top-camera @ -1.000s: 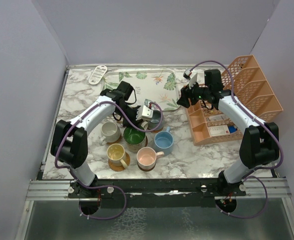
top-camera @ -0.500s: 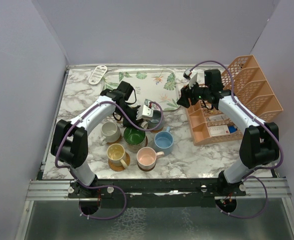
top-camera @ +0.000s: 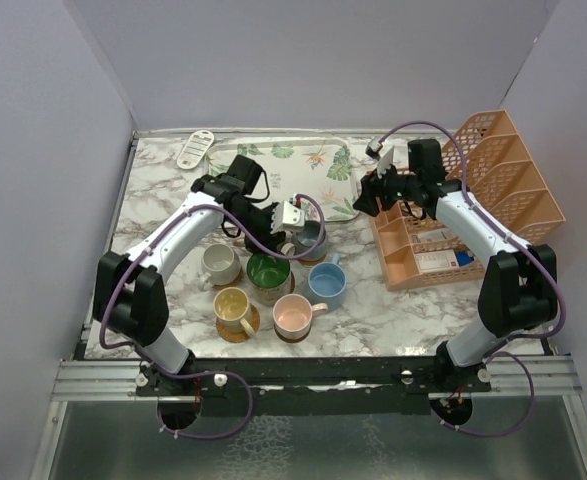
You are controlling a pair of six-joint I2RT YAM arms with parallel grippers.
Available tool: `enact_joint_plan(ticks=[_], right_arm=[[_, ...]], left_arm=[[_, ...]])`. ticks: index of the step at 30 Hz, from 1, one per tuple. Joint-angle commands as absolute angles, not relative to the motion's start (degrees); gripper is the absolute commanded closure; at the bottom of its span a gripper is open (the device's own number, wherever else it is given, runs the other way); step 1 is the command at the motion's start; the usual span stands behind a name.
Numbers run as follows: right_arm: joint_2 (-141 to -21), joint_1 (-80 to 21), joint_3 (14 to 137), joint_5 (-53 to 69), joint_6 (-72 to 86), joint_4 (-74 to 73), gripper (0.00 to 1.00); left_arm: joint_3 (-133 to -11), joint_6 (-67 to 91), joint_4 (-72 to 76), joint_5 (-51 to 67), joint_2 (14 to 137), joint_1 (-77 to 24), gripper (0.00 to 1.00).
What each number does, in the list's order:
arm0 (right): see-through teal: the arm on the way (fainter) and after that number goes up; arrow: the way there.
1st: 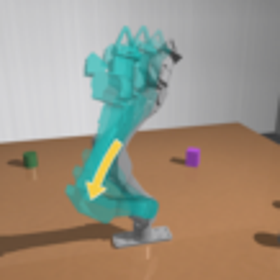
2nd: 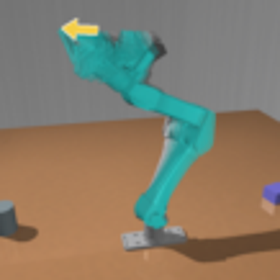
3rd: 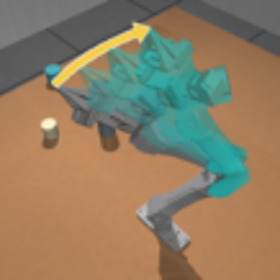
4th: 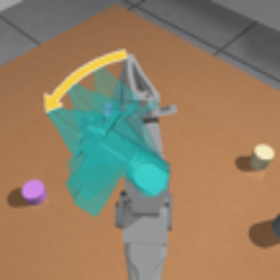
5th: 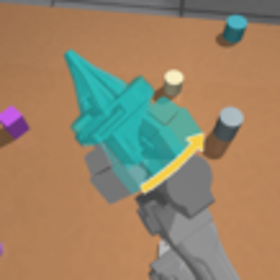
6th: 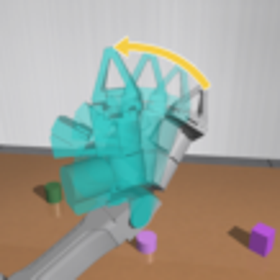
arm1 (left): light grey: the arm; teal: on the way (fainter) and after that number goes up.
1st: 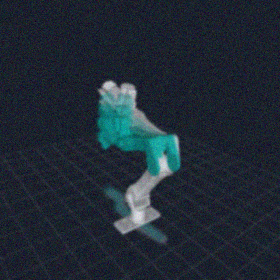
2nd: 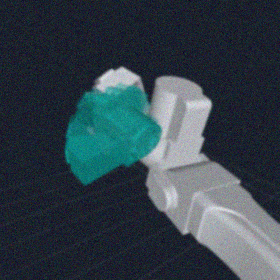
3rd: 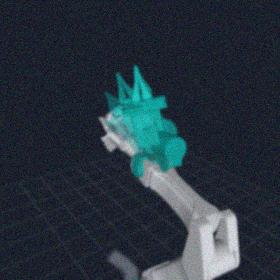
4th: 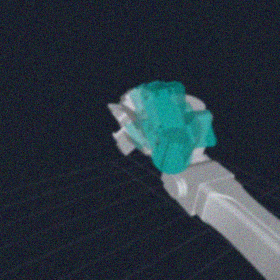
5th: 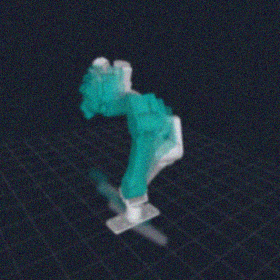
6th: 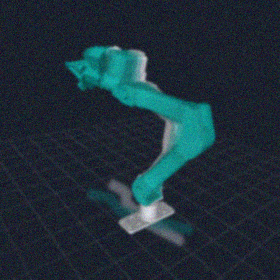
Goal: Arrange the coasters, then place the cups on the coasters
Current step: Place the cup on the coaster.
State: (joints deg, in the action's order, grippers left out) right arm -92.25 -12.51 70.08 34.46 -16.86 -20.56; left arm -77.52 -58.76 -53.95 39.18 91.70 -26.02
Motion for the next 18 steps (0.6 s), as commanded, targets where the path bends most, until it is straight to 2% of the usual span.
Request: enact_joint_plan(ticks=[1,8,14,18], right_arm=[[-91.7,-12.1,71.2,35.8,-17.7,-21.5,0.43],[-91.0,-12.1,75.9,26.7,-18.0,-26.6,0.39],[-92.0,-12.1,79.9,14.8,-19.3,-32.5,0.34],[-93.0,-12.1,82.5,9.2,-19.7,-36.1,0.32]], left_arm=[[-79.1,-56.1,-52.4,39.3,87.1,-26.4,0.54],[-74.6,-48.1,-43.0,30.0,79.9,-26.2,0.47],[-69.9,-38.1,-28.9,19.3,71.9,-24.4,0.28],[-67.9,-29.6,-21.7,13.3,69.7,-19.3,0.20]])
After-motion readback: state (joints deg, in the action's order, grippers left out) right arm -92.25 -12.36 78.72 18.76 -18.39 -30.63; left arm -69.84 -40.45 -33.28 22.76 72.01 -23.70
